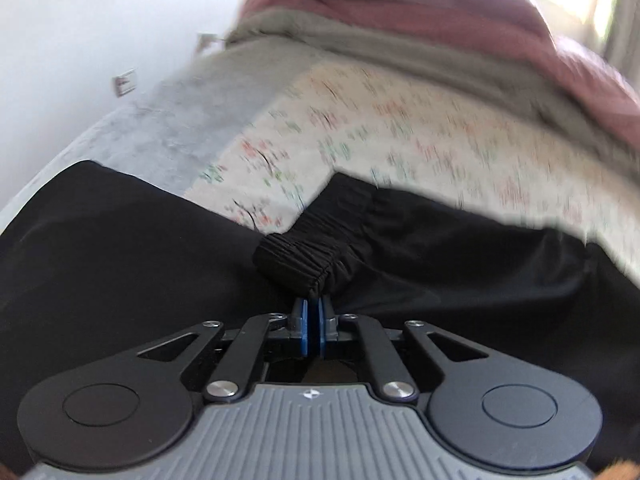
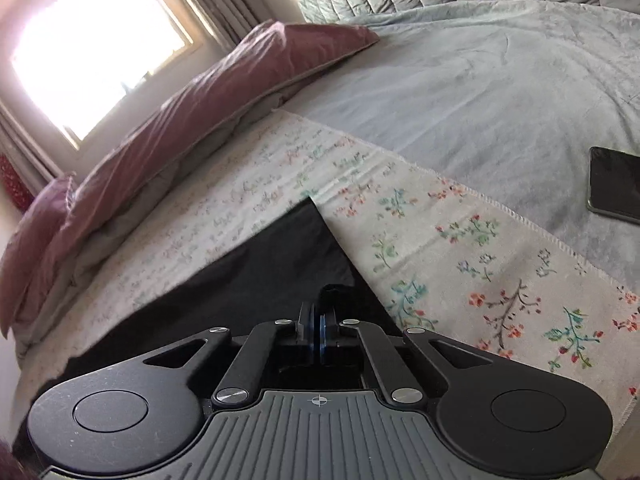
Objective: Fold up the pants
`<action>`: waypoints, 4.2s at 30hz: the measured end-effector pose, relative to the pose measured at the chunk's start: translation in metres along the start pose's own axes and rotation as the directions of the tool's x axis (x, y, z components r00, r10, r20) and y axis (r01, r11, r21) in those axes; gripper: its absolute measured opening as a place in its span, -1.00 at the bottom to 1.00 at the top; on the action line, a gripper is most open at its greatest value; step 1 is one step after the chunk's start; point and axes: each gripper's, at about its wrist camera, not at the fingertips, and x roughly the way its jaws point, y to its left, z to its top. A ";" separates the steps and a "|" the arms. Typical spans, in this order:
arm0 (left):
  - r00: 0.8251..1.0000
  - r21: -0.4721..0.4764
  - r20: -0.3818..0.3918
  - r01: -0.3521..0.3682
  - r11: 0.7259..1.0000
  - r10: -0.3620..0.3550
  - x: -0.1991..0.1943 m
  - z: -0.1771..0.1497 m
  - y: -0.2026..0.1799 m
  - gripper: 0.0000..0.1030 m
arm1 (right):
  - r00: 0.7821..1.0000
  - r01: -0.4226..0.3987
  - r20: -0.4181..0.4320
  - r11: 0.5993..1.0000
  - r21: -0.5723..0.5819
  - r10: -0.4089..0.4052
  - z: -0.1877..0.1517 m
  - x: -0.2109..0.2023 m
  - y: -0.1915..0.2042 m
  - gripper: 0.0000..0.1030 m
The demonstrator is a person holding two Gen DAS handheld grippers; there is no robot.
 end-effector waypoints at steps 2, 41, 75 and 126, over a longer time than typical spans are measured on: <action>0.999 0.066 -0.041 -0.008 0.998 0.010 0.005 -0.001 -0.004 -0.10 | 0.994 0.071 -0.081 0.996 -0.061 -0.076 -0.013 0.013 -0.006 -0.92; 0.934 0.402 -0.002 0.327 0.855 -0.357 0.099 0.083 -0.318 -0.64 | 0.958 0.027 -0.232 0.855 -0.517 -0.170 -0.020 0.152 0.190 0.03; 0.947 0.266 0.079 0.281 0.922 -0.311 0.102 0.063 -0.310 -0.64 | 0.952 0.304 0.050 0.911 -0.280 -0.302 0.060 0.158 0.069 -0.46; 0.972 -0.273 0.221 0.138 0.952 -0.078 0.001 0.036 0.006 0.56 | 0.972 0.205 0.022 0.792 -0.575 -0.235 0.006 0.154 0.189 -0.08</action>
